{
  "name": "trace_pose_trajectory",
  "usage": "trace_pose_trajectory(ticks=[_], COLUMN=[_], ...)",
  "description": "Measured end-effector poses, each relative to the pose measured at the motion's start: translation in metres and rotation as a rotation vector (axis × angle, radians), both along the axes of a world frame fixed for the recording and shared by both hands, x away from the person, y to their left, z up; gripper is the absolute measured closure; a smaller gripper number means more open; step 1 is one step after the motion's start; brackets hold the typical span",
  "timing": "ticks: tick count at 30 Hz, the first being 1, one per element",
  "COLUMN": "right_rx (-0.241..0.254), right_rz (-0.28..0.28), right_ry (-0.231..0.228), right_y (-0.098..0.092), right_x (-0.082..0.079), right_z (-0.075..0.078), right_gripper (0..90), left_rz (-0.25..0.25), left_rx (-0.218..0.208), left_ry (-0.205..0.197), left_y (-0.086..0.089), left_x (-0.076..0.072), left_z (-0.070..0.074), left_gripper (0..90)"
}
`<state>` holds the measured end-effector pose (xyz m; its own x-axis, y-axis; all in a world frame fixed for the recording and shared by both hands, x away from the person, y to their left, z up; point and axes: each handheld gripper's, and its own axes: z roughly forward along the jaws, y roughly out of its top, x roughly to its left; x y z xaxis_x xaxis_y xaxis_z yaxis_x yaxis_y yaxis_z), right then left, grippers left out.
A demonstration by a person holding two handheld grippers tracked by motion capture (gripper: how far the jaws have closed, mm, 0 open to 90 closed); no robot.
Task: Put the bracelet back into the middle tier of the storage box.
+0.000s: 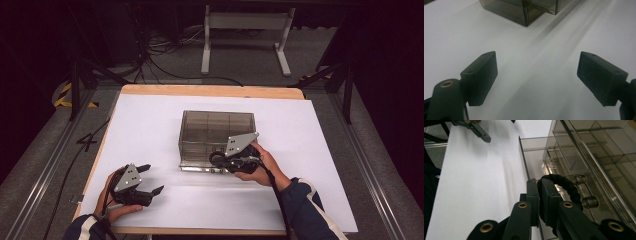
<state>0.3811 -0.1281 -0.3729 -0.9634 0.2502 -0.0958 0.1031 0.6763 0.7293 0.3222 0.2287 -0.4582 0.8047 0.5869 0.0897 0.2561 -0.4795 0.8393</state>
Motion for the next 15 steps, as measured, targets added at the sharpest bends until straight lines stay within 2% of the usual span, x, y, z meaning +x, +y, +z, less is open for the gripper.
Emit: trace_pose_trajectory(ticks=[4,9,15], right_rx=[-0.016,-0.001,-0.009], right_rz=[-0.012,-0.027,-0.031], right_ry=[0.011,0.015,0.021], right_y=[0.0016,-0.0007,0.0024], right_x=[0.003,0.0054,0.0092], right_z=[-0.0038,-0.0038,-0.0076], right_gripper=[85.6,85.6,85.5], left_rz=[-0.005,-0.005,-0.006], left_rx=[0.012,0.013,0.019], left_ry=[-0.011,-0.01,-0.01], left_y=[-0.0004,-0.0007,-0.0009], left_x=[0.0002,0.0002,0.0003], left_z=[0.0002,0.0001,0.0002], left_gripper=[17.4,17.3,17.3])
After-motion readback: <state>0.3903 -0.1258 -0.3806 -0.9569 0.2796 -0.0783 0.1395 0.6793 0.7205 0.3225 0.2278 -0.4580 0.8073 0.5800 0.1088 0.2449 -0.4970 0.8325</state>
